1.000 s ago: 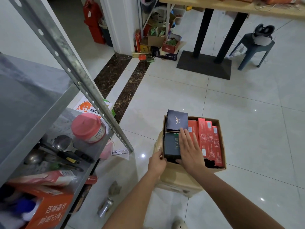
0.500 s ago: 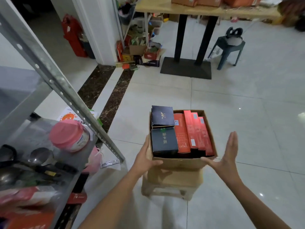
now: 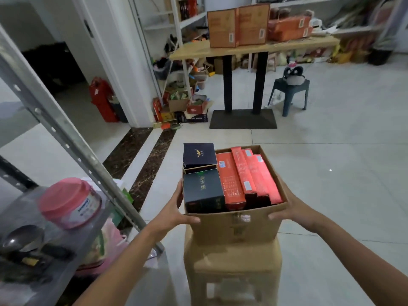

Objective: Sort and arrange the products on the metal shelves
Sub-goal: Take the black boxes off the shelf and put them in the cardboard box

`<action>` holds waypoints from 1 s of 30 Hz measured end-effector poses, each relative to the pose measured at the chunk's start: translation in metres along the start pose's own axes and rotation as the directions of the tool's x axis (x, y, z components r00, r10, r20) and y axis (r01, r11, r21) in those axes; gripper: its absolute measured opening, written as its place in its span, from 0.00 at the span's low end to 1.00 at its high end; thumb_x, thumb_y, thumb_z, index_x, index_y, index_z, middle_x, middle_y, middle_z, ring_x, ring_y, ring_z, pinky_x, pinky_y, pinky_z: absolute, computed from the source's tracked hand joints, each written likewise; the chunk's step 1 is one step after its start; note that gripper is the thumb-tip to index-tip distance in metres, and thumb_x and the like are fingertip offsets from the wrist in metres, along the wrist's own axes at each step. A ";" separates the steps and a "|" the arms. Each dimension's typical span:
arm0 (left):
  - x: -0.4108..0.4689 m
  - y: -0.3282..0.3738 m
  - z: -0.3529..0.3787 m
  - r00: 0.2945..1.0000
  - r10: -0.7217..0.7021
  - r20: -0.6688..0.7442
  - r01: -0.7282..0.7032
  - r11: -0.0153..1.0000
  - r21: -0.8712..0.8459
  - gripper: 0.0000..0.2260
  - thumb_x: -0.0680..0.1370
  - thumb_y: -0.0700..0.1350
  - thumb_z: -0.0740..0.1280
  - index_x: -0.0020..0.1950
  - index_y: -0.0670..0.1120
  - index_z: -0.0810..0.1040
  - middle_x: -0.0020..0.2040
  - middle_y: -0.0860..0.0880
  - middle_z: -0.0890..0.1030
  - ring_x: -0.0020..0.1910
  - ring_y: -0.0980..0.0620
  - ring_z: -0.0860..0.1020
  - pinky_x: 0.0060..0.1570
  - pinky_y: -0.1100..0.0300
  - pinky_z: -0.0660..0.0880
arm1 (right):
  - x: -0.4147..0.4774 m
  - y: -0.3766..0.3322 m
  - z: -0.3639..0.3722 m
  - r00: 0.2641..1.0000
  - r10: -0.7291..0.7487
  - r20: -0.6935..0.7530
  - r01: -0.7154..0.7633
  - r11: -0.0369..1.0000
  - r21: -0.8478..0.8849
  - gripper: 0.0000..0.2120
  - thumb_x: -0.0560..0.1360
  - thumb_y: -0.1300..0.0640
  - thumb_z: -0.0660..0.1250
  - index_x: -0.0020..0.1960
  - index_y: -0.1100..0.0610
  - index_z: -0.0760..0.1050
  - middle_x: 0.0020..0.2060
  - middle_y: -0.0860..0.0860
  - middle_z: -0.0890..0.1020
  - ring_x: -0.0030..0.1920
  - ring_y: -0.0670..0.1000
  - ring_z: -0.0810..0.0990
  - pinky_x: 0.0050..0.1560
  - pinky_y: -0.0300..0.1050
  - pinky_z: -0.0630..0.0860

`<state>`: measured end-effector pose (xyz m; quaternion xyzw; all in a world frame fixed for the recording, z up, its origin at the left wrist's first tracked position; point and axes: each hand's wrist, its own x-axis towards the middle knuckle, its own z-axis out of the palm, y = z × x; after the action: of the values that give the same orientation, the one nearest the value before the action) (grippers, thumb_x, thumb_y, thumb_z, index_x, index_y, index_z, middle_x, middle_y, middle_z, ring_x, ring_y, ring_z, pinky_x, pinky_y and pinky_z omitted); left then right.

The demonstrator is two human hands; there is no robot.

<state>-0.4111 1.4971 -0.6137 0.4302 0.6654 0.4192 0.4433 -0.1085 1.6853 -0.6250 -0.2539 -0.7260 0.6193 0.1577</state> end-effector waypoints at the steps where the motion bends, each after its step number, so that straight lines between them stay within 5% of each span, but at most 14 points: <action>1: 0.000 -0.002 0.001 1.000 0.013 0.006 -0.013 1.000 -0.012 0.55 0.61 0.51 0.81 0.76 0.68 0.47 0.73 0.66 0.61 0.71 0.63 0.62 0.57 0.75 0.67 | 0.001 0.002 0.000 1.000 -0.016 -0.006 0.016 1.000 -0.002 0.55 0.61 0.49 0.83 0.74 0.30 0.51 0.71 0.39 0.68 0.71 0.45 0.70 0.61 0.43 0.76; 8: -0.005 0.001 0.009 0.999 0.049 -0.002 -0.048 0.992 -0.119 0.52 0.64 0.45 0.79 0.76 0.64 0.51 0.74 0.58 0.64 0.72 0.57 0.66 0.66 0.59 0.71 | -0.003 0.001 -0.002 1.000 -0.003 0.008 0.003 1.000 0.023 0.55 0.60 0.51 0.82 0.76 0.33 0.52 0.72 0.42 0.69 0.71 0.48 0.70 0.61 0.49 0.77; 20: -0.120 0.047 0.022 0.999 -0.009 -0.040 -0.003 0.959 -0.284 0.56 0.60 0.38 0.81 0.78 0.61 0.51 0.74 0.54 0.67 0.73 0.53 0.67 0.69 0.48 0.69 | -0.074 -0.077 0.017 0.996 0.026 0.090 -0.032 0.998 0.061 0.55 0.60 0.54 0.81 0.75 0.33 0.53 0.71 0.43 0.70 0.69 0.47 0.72 0.52 0.41 0.80; 24: -0.193 0.056 0.031 0.991 -0.032 -0.128 -0.011 0.947 -0.321 0.55 0.61 0.32 0.77 0.78 0.58 0.52 0.72 0.55 0.70 0.71 0.53 0.69 0.65 0.55 0.73 | -0.105 -0.100 0.045 0.981 0.038 0.190 -0.048 0.998 0.047 0.55 0.60 0.55 0.81 0.76 0.34 0.53 0.71 0.42 0.69 0.69 0.46 0.72 0.53 0.43 0.80; 30: -0.329 0.033 0.065 0.946 -0.055 -0.318 -0.062 0.936 -0.348 0.54 0.61 0.37 0.80 0.77 0.59 0.53 0.71 0.56 0.70 0.67 0.61 0.72 0.55 0.67 0.75 | -0.153 -0.106 0.106 0.932 0.026 0.363 -0.019 1.000 -0.024 0.58 0.57 0.50 0.82 0.76 0.33 0.51 0.70 0.37 0.68 0.70 0.43 0.70 0.61 0.50 0.77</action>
<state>-0.2647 1.2072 -0.5242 0.2703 0.6420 0.5973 0.3974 -0.0589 1.5005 -0.5271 -0.1450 -0.7458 0.6500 0.0113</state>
